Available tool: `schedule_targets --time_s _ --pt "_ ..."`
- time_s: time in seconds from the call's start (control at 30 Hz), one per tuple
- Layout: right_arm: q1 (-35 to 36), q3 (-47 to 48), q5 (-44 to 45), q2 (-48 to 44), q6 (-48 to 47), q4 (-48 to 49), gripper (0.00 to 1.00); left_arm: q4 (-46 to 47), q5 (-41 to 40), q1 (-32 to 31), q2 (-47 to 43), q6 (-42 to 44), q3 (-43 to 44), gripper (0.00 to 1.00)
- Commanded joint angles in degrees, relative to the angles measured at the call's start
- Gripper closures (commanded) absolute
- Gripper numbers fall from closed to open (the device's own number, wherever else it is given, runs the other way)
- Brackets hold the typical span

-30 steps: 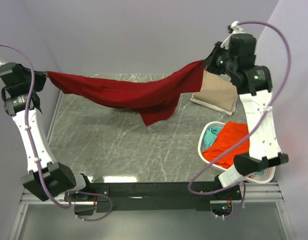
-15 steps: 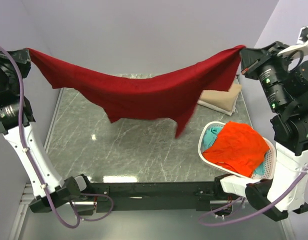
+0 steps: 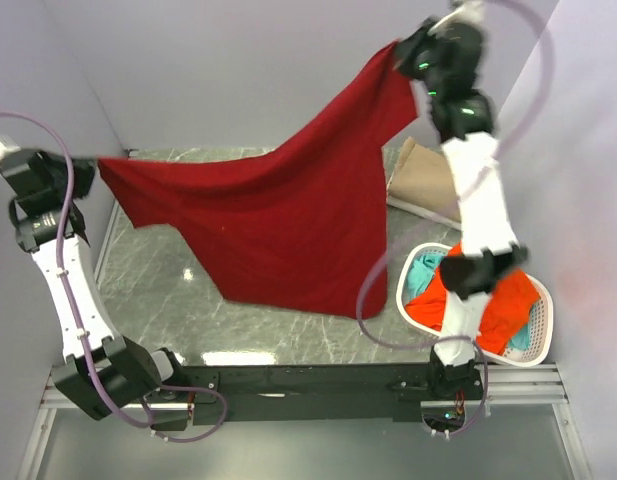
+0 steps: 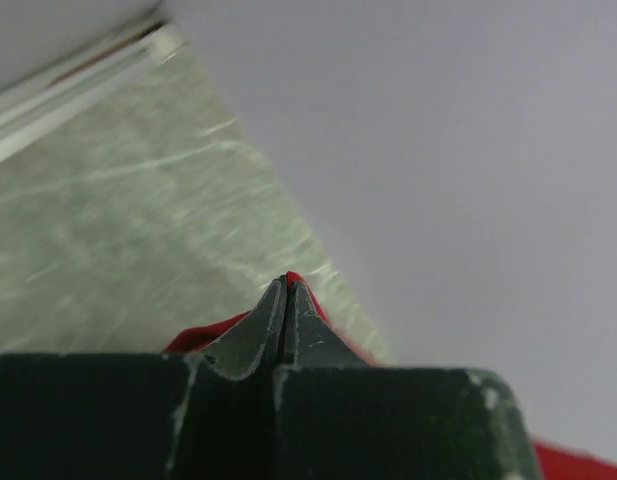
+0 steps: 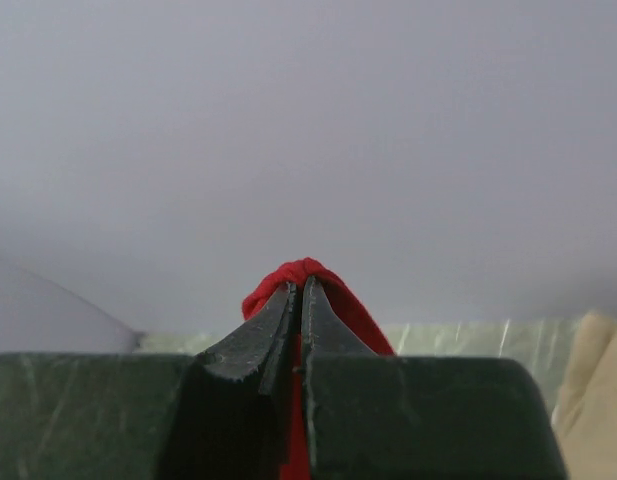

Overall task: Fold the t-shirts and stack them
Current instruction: Flatten the tshirt out

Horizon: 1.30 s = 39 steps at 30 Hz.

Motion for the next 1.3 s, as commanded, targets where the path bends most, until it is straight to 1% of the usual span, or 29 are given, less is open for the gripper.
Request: schedule_targets --time_s 0.0,0.03,0.07,0.1,0.13,0.17,0.2,0.27,0.3,0.33,0.37,0.4,0.43,0.5,0.53,0.57,0.63,0.73,0.77,1.0,1.27 --pt "-0.6 -0.1 -1.1 7.2 4.7 7.4 1.0 5.3 -1.7 0.7 0.9 1.9 -5.8 1.0" --pt "-0.5 -0.9 -1.2 8.6 5.2 8.2 1.0 5.3 -1.5 0.8 2.1 2.2 -6.8 1.0" --pt "-0.5 -0.8 -1.2 9.8 5.6 8.3 0.91 5.7 -1.2 0.7 2.5 2.4 -7.9 1.0" --pt "-0.5 -0.4 -4.2 12.4 5.5 7.9 0.74 6.0 -0.9 0.7 2.9 2.9 -9.8 1.0" --pt "-0.1 0.4 -4.9 13.6 5.5 6.8 0.55 6.3 -0.9 0.8 3.2 3.2 -10.8 1.0" --pt "0.1 0.6 -6.0 14.6 4.9 5.2 0.27 6.3 -0.7 0.7 3.2 3.6 -11.5 1.0" --pt "0.5 0.3 -6.5 14.7 4.4 1.8 0.2 6.1 -0.6 0.7 3.2 4.4 -12.9 1.0" --pt "2.6 -6.0 -5.9 12.8 1.4 -1.1 0.18 5.7 -1.1 0.7 2.6 5.1 -14.0 1.0" --pt "3.5 -9.6 -5.4 9.1 0.4 -1.2 0.17 5.6 -1.2 0.7 2.5 5.5 -14.9 1.0" --pt "4.4 -18.3 -4.6 6.7 -0.4 -1.2 0.17 5.5 -1.1 0.7 2.0 5.7 -15.2 1.0" --pt "6.8 -23.2 -4.2 1.5 -1.3 -0.2 0.16 5.6 -1.1 0.7 1.7 5.9 -15.6 1.0" --pt "7.8 -28.1 -4.0 -1.1 -1.3 0.2 0.16 5.4 -1.1 0.7 1.5 6.2 -16.3 1.0" --pt "10.1 -37.3 -4.3 -3.4 -1.2 0.8 0.16 5.0 -1.1 0.7 1.1 6.3 -16.6 1.0" --pt "12.6 -45.3 -4.0 -9.3 -0.1 1.7 0.16 4.9 -0.7 0.7 0.6 6.5 -17.4 1.0" --pt "13.8 -52.0 -3.8 -10.7 0.7 1.7 0.16 4.8 -0.7 0.7 0.4 6.7 -17.7 1.0" --pt "15.9 -55.1 -2.9 -12.7 2.4 1.3 0.16 4.6 -0.6 0.6 0.2 6.6 -17.9 1.0" --pt "17.5 -61.2 -1.5 -13.6 3.8 0.2 0.18 4.2 -0.4 0.5 0.2 7.0 -18.1 1.0" --pt "20.2 -65.9 4.6 -13.9 6.8 -4.0 0.21 3.4 -0.5 0.5 -0.2 7.4 -18.2 1.0" --pt "20.3 -66.9 4.6 -14.0 7.1 -4.3 0.21 3.5 -0.4 0.6 -0.2 7.4 -18.3 1.0" --pt "20.2 -72.3 13.2 -13.4 9.5 -8.4 0.21 3.2 0.0 0.3 -0.4 7.4 -18.6 1.0" --pt "15.3 -76.3 13.9 -12.3 10.5 -8.4 0.21 2.9 -0.3 0.3 -0.7 7.9 -18.9 1.0"
